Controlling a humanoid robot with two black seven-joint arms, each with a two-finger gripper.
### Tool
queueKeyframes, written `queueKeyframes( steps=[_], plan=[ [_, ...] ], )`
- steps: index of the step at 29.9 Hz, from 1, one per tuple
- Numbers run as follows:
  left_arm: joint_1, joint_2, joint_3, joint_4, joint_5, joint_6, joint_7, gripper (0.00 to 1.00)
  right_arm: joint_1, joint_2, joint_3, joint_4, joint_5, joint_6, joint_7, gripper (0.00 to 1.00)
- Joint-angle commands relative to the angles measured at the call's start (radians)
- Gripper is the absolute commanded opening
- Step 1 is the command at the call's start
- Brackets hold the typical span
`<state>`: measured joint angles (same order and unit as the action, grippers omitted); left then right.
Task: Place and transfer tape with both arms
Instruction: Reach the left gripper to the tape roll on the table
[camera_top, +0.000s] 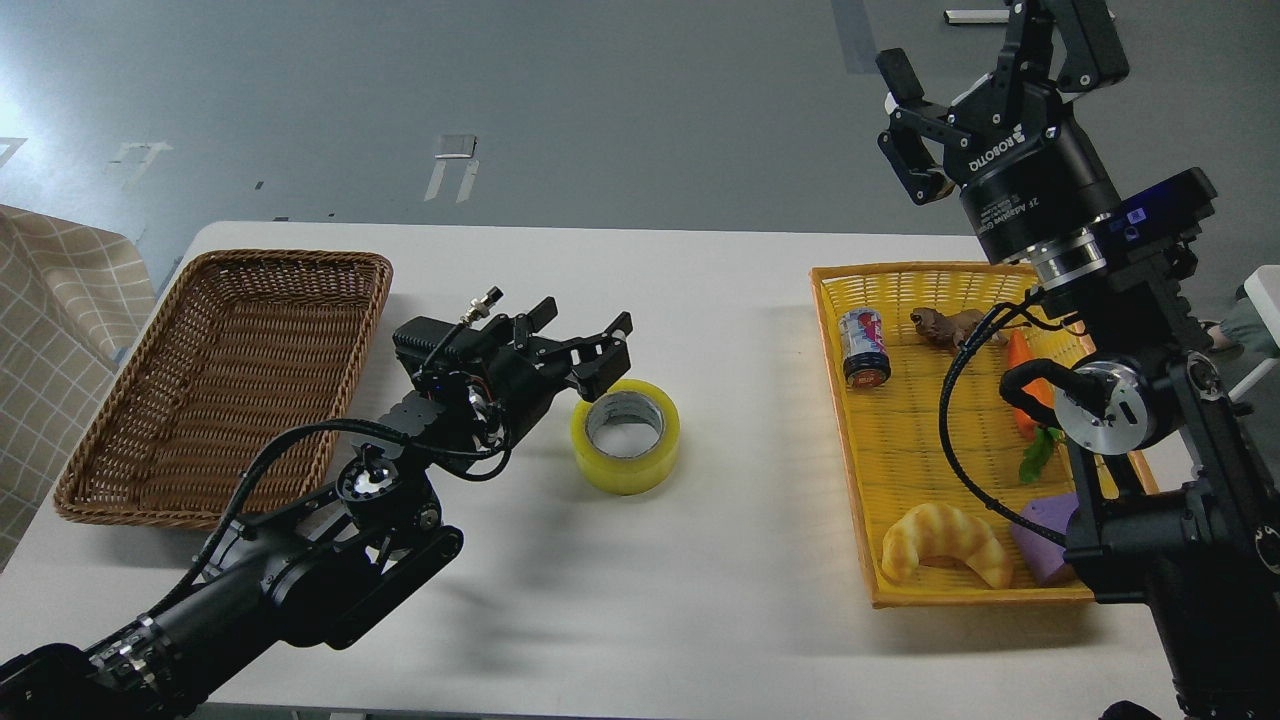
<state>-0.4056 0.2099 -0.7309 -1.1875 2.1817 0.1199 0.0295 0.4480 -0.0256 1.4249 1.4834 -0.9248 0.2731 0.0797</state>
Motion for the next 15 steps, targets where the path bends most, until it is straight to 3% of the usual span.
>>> queueKeyframes(
  steps=[1,15],
  plan=[
    [0.004,-0.006,0.028,0.000,0.000,0.001,0.000,0.98,0.005,-0.005,0.000,0.000,0.000,0.000,0.000,0.99],
    [-0.048,0.045,0.096,0.071,0.000,0.000,0.000,0.98,0.001,-0.004,0.000,0.000,0.000,0.000,-0.017,0.99]
  ],
)
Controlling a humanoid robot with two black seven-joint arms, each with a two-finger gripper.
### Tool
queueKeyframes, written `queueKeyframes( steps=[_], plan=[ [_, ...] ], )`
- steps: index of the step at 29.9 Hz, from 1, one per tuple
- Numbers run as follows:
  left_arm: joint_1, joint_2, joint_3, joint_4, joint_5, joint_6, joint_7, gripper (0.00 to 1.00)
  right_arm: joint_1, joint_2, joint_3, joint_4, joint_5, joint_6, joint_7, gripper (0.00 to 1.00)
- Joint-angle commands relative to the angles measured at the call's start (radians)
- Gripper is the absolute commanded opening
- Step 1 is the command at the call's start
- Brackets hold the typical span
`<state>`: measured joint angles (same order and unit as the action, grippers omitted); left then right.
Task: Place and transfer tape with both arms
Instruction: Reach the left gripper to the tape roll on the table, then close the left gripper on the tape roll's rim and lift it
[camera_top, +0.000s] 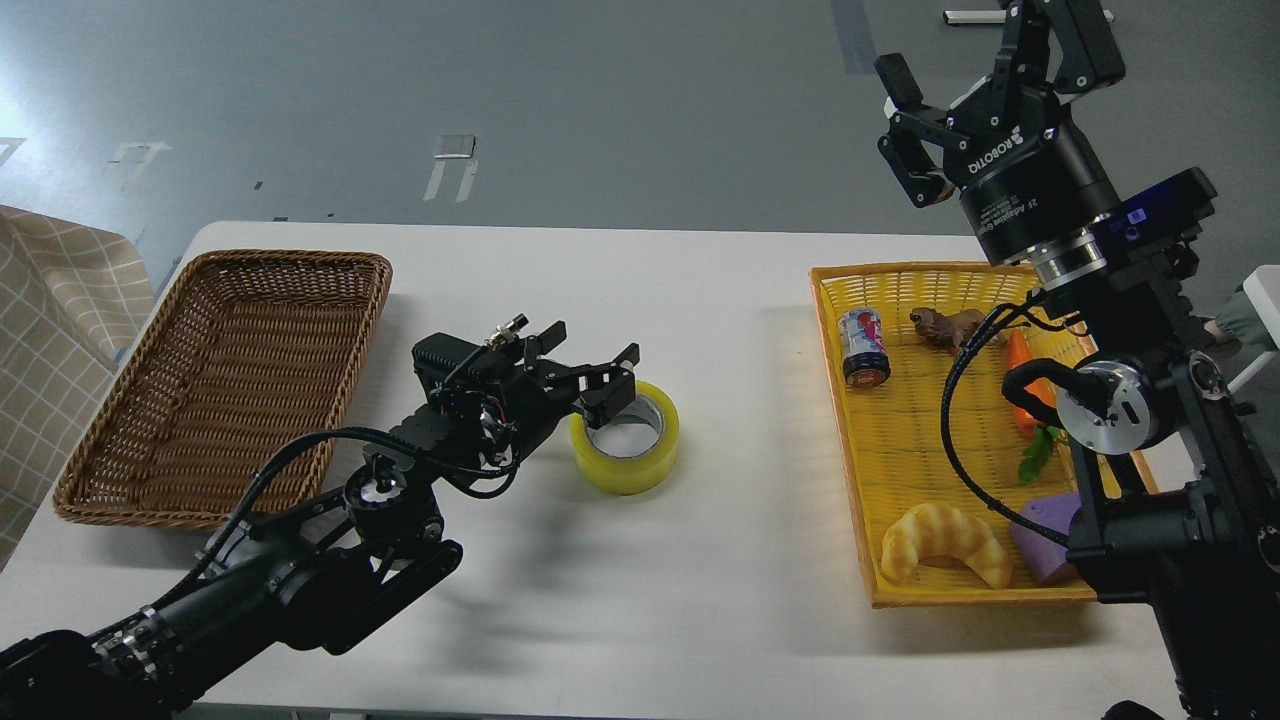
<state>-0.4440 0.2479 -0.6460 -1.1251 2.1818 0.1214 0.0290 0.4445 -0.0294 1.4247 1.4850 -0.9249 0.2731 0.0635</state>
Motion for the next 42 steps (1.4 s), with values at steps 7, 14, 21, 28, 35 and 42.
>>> queueKeyframes(
  steps=[7,14,21,28,35,42],
  plan=[
    [-0.001,0.005,0.019,0.014,0.000,-0.005,0.000,0.98,0.006,-0.001,0.000,-0.020,0.000,0.000,-0.002,0.99],
    [0.001,0.007,0.060,0.001,0.000,-0.003,0.000,0.98,-0.001,-0.010,-0.001,-0.028,0.000,0.000,-0.002,0.99],
    [0.011,0.013,0.062,0.002,0.000,-0.003,-0.012,0.98,-0.006,-0.015,-0.003,-0.031,0.000,0.000,-0.002,0.99],
    [0.027,0.014,0.062,0.005,0.000,-0.003,-0.037,0.98,-0.023,-0.015,-0.001,-0.031,-0.002,0.000,-0.002,0.99],
    [0.031,0.014,0.062,0.011,0.000,-0.003,-0.037,0.98,-0.023,-0.015,-0.001,-0.032,-0.005,-0.002,-0.002,0.99],
    [0.030,0.025,0.063,0.017,0.000,-0.008,-0.044,0.98,-0.030,-0.017,0.000,-0.041,-0.005,-0.002,-0.002,0.99]
  ],
)
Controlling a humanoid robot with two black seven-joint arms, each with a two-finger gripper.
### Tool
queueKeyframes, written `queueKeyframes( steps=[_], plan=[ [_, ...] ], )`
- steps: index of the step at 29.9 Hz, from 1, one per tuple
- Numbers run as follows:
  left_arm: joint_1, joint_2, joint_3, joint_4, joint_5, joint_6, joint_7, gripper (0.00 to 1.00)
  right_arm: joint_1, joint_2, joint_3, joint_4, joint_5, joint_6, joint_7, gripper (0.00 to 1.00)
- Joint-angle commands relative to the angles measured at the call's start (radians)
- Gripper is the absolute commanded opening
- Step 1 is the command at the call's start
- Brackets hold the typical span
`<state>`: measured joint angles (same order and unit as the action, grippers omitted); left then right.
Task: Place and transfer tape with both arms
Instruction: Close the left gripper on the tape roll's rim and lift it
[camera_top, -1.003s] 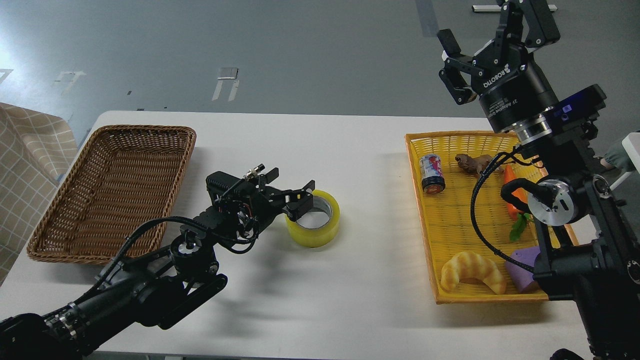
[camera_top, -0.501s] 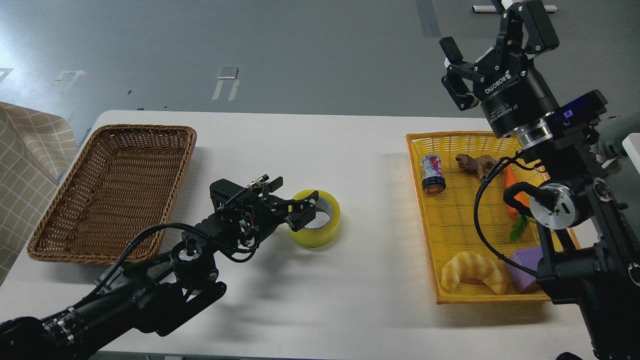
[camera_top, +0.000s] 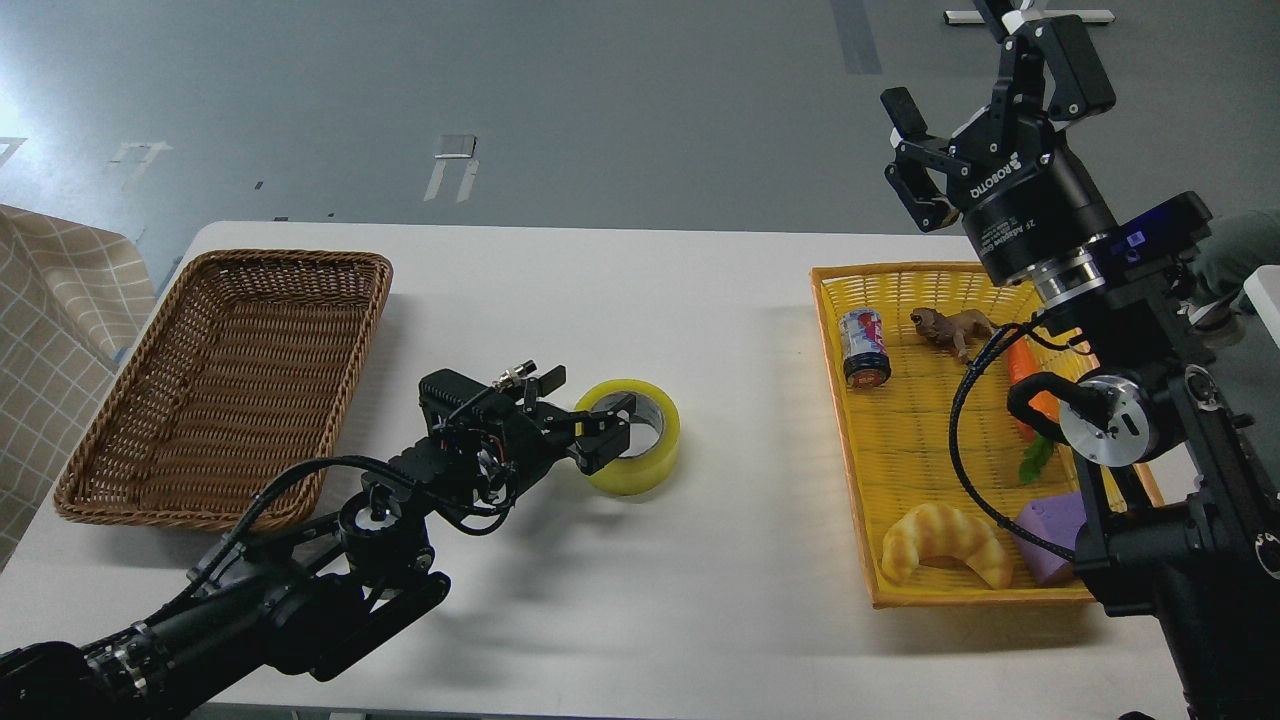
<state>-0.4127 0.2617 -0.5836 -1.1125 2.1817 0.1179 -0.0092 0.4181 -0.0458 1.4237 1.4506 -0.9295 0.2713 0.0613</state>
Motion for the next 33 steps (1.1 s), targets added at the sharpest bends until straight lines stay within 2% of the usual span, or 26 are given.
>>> queueKeyframes(
  steps=[1,10,17,22,26,27,28,29,33],
  plan=[
    [-0.001,0.013,0.001,0.006,0.000,-0.006,-0.006,0.98,-0.004,0.000,0.001,-0.009,0.000,-0.001,0.000,0.99],
    [-0.012,0.016,0.050,0.025,0.000,-0.007,-0.006,0.98,-0.021,0.000,0.004,-0.009,-0.002,-0.009,0.002,0.99],
    [-0.020,0.013,0.050,0.052,0.000,-0.007,-0.025,0.96,-0.021,0.000,0.006,-0.006,0.000,-0.009,0.002,0.99],
    [-0.018,0.013,0.050,0.056,0.000,-0.007,-0.023,0.78,-0.021,-0.002,0.006,-0.007,-0.002,-0.011,0.000,0.99],
    [-0.020,0.011,0.050,0.059,-0.055,-0.026,-0.021,0.50,-0.022,-0.017,0.003,-0.007,-0.002,-0.012,0.002,0.99],
    [-0.020,0.011,0.050,0.059,-0.056,-0.026,-0.021,0.50,-0.022,-0.017,0.003,-0.007,-0.002,-0.012,0.002,0.99],
    [-0.020,0.011,0.050,0.059,-0.065,-0.027,-0.021,0.42,-0.025,-0.017,0.001,-0.007,-0.002,-0.014,0.002,0.99],
    [-0.020,0.010,0.050,0.059,-0.069,-0.027,-0.023,0.38,-0.027,-0.017,0.003,-0.007,-0.002,-0.014,0.002,0.99],
    [-0.023,0.010,0.050,0.059,-0.071,-0.034,-0.023,0.30,-0.030,-0.017,0.004,-0.007,-0.002,-0.014,0.002,0.99]
  ],
)
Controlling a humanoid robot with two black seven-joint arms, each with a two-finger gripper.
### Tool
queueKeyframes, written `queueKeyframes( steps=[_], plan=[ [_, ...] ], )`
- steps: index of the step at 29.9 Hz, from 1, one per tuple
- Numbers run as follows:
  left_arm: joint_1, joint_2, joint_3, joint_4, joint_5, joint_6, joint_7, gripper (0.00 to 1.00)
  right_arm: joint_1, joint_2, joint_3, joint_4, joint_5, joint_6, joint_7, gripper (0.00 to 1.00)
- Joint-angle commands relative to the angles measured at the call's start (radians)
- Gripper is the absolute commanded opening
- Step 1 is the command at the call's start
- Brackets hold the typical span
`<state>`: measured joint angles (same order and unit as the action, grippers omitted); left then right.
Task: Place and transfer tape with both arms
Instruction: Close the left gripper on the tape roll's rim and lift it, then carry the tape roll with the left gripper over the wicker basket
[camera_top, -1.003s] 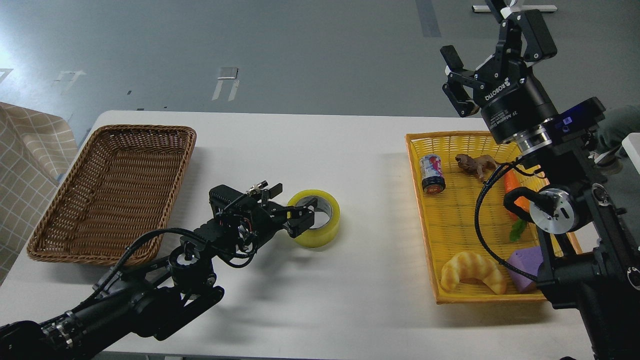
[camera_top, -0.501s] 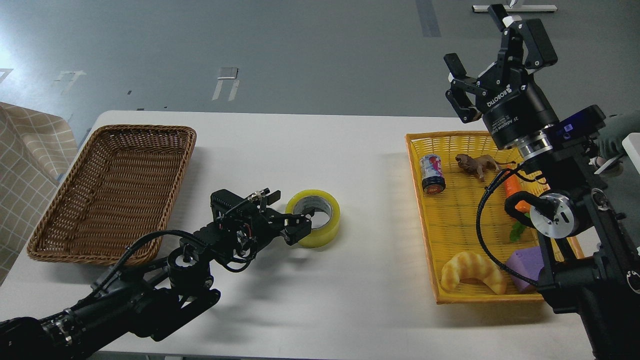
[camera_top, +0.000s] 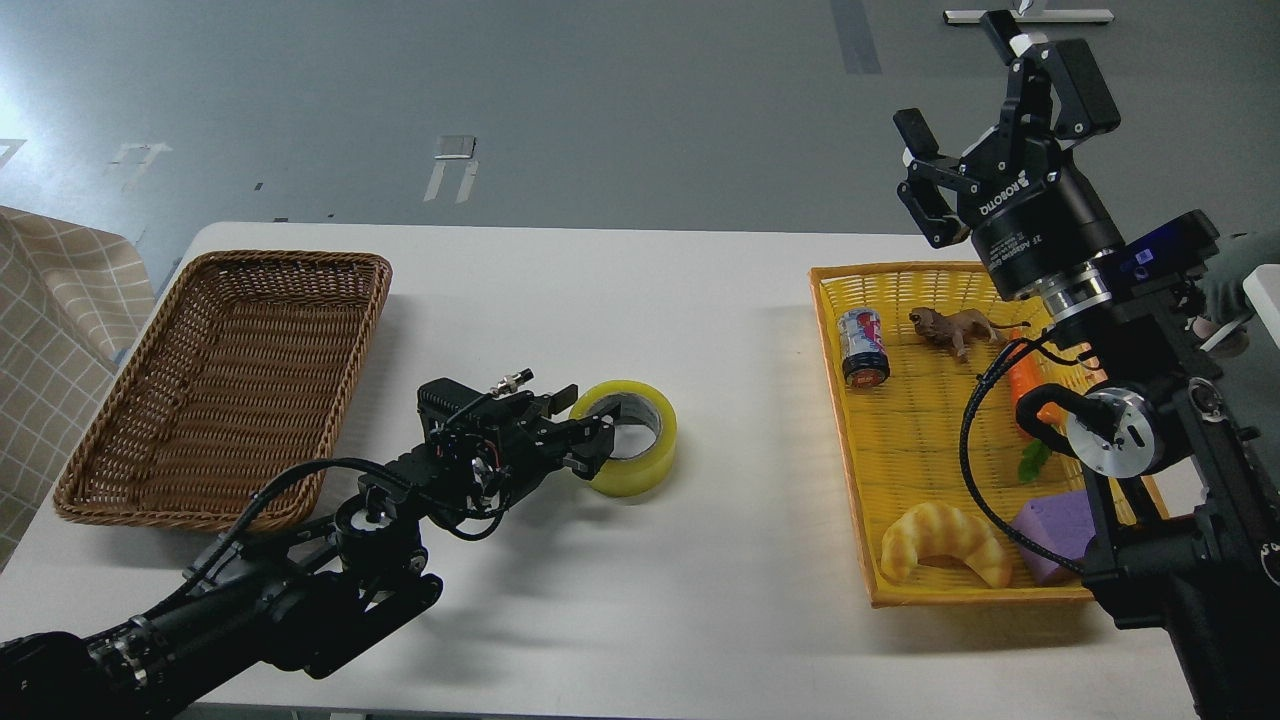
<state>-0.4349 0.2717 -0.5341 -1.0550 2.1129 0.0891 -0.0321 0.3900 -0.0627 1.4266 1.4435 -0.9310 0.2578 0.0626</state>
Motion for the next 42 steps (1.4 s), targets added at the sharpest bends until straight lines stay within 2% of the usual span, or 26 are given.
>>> queueKeyframes(
  steps=[1,2,8,18,34,42],
  plan=[
    [-0.001,0.000,0.000,0.001,-0.002,-0.005,0.000,0.30,-0.002,0.000,0.002,0.000,0.000,0.000,0.000,0.99],
    [-0.002,0.000,0.000,0.001,-0.002,-0.006,0.000,0.24,-0.005,0.000,0.002,0.000,0.000,-0.002,0.000,0.99],
    [-0.004,0.001,0.000,0.003,-0.002,-0.009,0.000,0.12,-0.011,0.000,0.000,-0.002,0.000,-0.002,0.000,0.99],
    [-0.013,0.007,-0.001,-0.013,-0.030,-0.035,0.000,0.00,-0.022,0.001,0.000,-0.015,0.000,-0.002,0.000,0.99],
    [-0.096,0.037,-0.010,-0.019,-0.162,-0.032,-0.003,0.00,-0.023,0.001,0.000,-0.029,0.000,-0.002,0.000,0.99],
    [-0.192,0.139,-0.020,-0.019,-0.230,-0.032,-0.003,0.00,-0.023,0.004,-0.002,-0.031,0.000,-0.002,-0.001,0.99]
  ],
)
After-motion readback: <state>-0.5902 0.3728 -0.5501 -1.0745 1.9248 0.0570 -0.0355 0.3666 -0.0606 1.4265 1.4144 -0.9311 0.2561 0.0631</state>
